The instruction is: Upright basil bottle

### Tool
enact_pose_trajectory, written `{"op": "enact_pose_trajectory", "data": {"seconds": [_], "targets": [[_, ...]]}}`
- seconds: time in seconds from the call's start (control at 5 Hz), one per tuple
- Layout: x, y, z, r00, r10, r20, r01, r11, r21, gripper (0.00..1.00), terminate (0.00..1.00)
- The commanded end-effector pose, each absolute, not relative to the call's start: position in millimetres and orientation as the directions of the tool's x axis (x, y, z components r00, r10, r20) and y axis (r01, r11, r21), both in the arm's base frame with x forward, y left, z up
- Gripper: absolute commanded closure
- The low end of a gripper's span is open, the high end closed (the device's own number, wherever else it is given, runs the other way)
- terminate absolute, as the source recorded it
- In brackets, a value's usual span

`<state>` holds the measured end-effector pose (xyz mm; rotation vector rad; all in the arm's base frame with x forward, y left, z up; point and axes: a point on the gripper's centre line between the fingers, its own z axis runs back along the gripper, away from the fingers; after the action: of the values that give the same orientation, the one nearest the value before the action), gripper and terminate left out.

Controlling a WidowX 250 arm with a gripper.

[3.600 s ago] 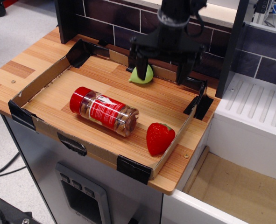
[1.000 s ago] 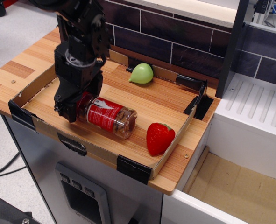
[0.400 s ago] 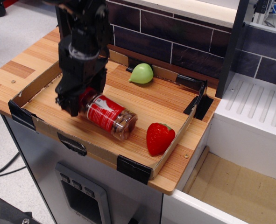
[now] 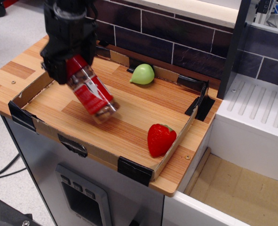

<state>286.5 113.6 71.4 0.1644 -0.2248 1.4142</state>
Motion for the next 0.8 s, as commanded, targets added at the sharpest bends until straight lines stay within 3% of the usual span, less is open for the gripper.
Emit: {"op": "enact_pose_trajectory", "data": {"seconds": [0.0,0.2,0.4,0.6], "targets": [[287.5,114.7,114.3,0.199,0.843,0.5,-0.929,0.324,-0.176,1.0,0.0],[287.4,111.6,108.9,0.202,0.793,0.574,-0.91,0.369,-0.189,1.0,0.0],[288.0,103.3,88.5,0.266,0.701,0.662,-0.891,0.441,-0.109,0.0,0.0],[292.2,98.4,91.9,0.316,0.686,0.656,-0.89,0.454,-0.045,0.0,0.0]]}}
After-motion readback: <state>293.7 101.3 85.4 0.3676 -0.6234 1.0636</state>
